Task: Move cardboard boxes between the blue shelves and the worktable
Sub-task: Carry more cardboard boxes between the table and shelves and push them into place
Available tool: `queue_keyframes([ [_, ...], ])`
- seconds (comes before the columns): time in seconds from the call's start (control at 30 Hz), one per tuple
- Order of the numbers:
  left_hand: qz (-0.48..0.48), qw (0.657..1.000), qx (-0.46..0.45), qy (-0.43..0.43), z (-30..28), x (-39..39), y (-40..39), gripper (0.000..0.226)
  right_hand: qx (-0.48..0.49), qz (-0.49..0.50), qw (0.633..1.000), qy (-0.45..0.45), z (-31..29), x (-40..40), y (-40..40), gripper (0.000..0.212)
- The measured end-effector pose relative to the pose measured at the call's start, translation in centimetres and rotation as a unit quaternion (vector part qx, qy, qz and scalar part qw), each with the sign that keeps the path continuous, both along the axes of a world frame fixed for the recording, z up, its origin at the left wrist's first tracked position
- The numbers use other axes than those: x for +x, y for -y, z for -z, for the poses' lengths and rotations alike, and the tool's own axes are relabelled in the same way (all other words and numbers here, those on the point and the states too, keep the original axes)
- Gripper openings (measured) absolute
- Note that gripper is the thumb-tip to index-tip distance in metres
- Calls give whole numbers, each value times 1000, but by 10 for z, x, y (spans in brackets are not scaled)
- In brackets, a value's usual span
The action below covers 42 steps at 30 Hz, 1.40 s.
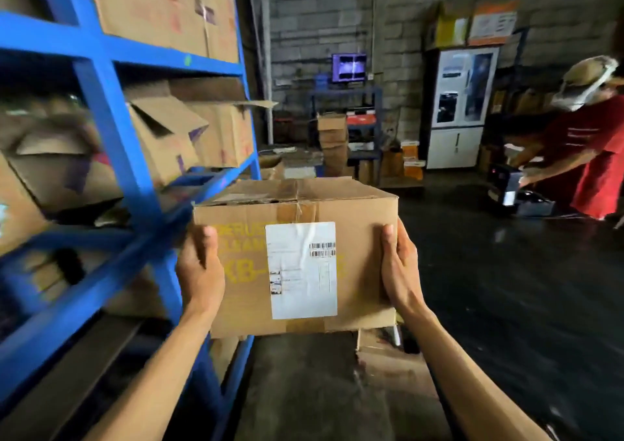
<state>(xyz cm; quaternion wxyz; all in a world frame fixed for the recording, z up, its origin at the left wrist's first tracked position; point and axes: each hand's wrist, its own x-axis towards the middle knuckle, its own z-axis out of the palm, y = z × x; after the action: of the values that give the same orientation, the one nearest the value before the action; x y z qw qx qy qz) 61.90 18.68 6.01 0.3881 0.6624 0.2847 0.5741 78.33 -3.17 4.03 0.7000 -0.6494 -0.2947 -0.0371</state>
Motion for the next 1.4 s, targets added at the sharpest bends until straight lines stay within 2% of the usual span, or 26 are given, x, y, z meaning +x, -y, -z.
queue_keyframes([
  [0.13, -33, 998, 37, -23, -13, -55, -6, 58, 15, -48, 999, 1, -7, -28, -26, 67],
  [0.23, -51, 998, 43, 2, -18, -97, -3, 65, 32, -78, 996, 16, -12, -54, -38, 68],
  [0.47, -117, 991, 57, 29, -38, -196, 37, 31, 60, -149, 986, 49, -30, -123, -38, 67],
  [0.63, -173, 978, 104, 51, -55, -284, 75, 37, 85, -209, 972, 63, -49, -191, -30, 54],
  [0.8, -225, 966, 113, 61, -71, -367, 106, 32, 99, -256, 958, 80, -69, -261, -37, 72],
  [0.97, -311, 940, 120, 74, -82, -449, 138, 56, 127, -311, 939, 77, -81, -336, -51, 63],
  [1.07, -348, 926, 134, 64, -87, -488, 163, 43, 126, -360, 921, 73, -84, -378, -61, 46],
  [1.4, -482, 865, 138, 39, -78, -584, 199, 53, 120, -500, 856, 54, -87, -479, -98, 56],
])
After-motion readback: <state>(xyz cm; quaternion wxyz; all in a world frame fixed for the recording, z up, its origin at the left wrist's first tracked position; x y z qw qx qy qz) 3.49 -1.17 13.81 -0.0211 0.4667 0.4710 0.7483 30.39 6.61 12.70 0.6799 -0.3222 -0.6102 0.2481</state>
